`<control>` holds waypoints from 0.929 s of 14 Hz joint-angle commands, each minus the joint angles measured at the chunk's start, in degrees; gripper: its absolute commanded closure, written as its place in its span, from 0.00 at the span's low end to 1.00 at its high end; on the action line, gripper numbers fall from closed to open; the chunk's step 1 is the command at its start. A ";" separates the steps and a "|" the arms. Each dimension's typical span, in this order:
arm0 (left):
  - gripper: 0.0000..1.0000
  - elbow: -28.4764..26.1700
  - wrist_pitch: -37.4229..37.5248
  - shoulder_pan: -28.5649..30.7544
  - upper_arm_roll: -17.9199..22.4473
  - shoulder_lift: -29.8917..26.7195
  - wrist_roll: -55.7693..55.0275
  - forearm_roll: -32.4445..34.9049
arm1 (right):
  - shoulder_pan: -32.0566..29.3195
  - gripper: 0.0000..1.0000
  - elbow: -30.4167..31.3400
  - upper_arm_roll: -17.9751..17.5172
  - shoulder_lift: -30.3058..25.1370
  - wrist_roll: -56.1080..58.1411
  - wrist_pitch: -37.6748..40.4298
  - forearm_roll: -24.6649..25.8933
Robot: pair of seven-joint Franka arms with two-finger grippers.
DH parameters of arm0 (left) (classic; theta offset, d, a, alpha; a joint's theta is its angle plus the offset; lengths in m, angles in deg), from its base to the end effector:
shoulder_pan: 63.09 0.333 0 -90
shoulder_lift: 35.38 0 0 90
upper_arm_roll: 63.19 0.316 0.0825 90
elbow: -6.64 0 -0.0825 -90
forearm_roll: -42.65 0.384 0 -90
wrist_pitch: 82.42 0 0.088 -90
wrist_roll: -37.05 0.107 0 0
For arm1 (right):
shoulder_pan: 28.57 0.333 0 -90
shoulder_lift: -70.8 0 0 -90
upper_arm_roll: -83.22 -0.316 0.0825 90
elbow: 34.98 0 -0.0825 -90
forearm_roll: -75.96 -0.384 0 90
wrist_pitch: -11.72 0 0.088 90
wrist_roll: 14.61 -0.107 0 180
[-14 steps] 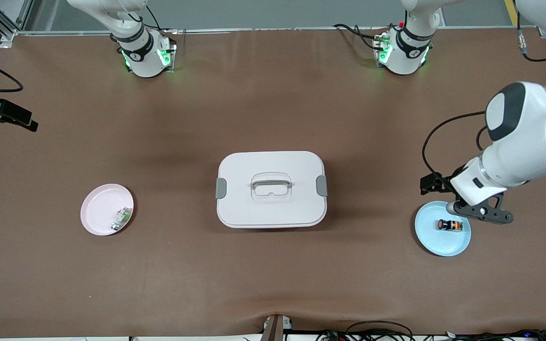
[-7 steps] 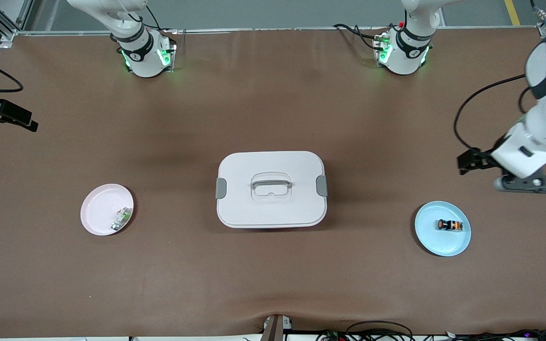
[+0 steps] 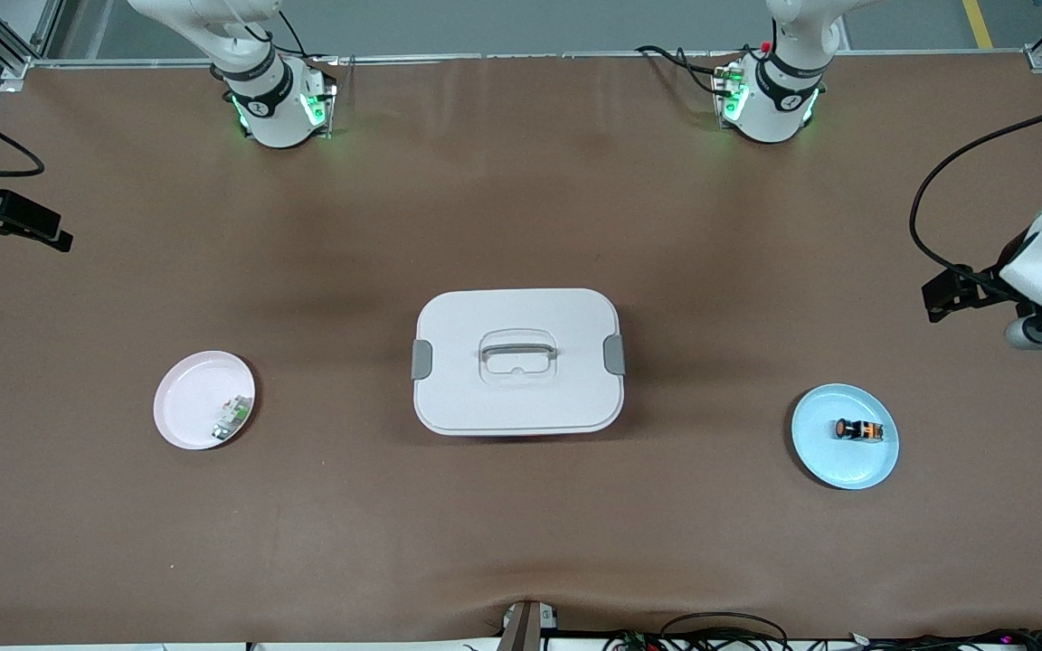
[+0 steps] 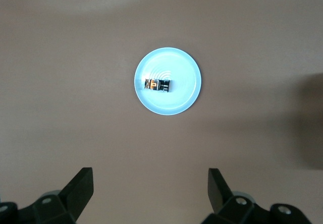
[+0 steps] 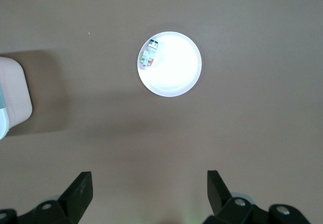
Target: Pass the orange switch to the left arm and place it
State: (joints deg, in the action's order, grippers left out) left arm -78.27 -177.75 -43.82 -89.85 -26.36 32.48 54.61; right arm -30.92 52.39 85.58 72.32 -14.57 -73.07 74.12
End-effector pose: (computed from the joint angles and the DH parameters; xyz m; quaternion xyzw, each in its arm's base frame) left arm 0.6064 -0.0365 0.5934 -0.9970 0.0289 -0.0275 0.0664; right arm 0.5518 -0.0414 0.6237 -0.9984 0.0398 0.0351 0.0170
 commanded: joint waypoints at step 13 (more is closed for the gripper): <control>0.00 0.00 5.76 0.50 -0.06 -6.99 0.87 -2.65 | -1.08 0.00 -1.67 -0.86 0.86 0.58 0.68 0.78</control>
State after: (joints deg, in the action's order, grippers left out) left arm -78.12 -173.37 -43.65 -89.85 -31.45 32.38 52.87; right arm -30.92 52.36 85.58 72.35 -14.57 -73.07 74.14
